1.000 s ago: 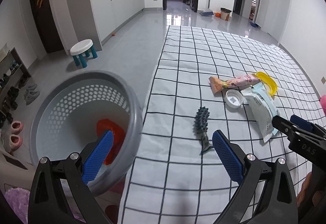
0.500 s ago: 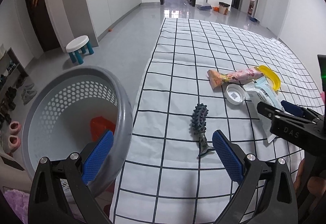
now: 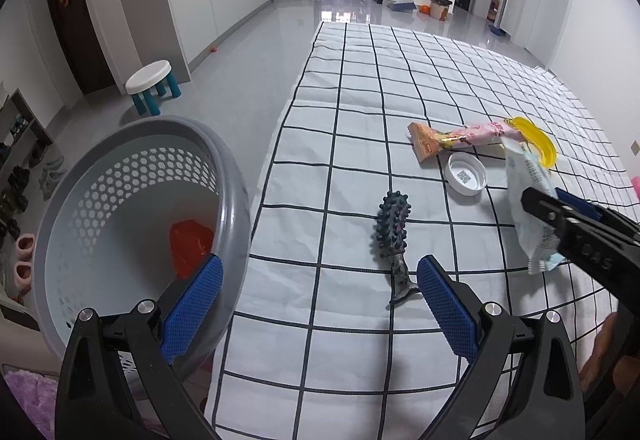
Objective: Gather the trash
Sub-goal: 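Close the right tool on the light-blue snack packet and lift it, then grasp the dark spiky brush with the left tool while the right tool holds the packet, then carry the brush and packet over the grey basket with both tools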
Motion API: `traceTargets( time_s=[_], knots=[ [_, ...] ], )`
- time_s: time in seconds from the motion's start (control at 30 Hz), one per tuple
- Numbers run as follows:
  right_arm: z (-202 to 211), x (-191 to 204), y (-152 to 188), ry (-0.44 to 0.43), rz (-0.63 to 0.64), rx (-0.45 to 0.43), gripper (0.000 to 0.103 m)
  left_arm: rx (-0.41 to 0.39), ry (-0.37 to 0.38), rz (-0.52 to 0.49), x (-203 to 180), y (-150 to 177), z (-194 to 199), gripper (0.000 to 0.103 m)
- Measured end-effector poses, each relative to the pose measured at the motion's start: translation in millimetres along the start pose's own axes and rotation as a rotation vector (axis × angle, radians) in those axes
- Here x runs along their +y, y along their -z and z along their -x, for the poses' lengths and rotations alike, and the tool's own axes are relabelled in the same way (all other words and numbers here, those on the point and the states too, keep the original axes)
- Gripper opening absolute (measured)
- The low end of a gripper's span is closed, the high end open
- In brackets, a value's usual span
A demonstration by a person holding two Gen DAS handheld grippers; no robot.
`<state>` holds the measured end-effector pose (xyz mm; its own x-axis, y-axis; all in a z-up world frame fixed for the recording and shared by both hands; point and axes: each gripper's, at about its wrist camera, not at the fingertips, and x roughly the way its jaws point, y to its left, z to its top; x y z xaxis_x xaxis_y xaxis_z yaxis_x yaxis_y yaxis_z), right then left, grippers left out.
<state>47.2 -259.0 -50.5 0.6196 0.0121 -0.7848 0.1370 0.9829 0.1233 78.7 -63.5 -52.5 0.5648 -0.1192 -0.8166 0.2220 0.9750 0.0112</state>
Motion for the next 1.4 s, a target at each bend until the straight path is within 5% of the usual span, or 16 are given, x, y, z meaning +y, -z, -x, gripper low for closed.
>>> traceTargets(
  time_s=[0.53, 0.8, 0.97, 1.4],
  knots=[
    [45, -20, 20, -0.052, -0.081, -0.06, 0.046, 0.01, -0.015, -0.022, -22, -14, -26, 0.094],
    [52, -22, 29, -0.069, -0.102, -0.063, 0.046, 0.037, 0.006, -0.039, -31, -13, -36, 0.061],
    [52, -24, 32, -0.069, -0.113, -0.061, 0.046, 0.032, 0.052, -0.061, -38, -11, -33, 0.02],
    [65, -13, 37, -0.095, -0.106, -0.078, 0.046, -0.026, 0.048, -0.027, -14, -2, 12, 0.02]
  ],
)
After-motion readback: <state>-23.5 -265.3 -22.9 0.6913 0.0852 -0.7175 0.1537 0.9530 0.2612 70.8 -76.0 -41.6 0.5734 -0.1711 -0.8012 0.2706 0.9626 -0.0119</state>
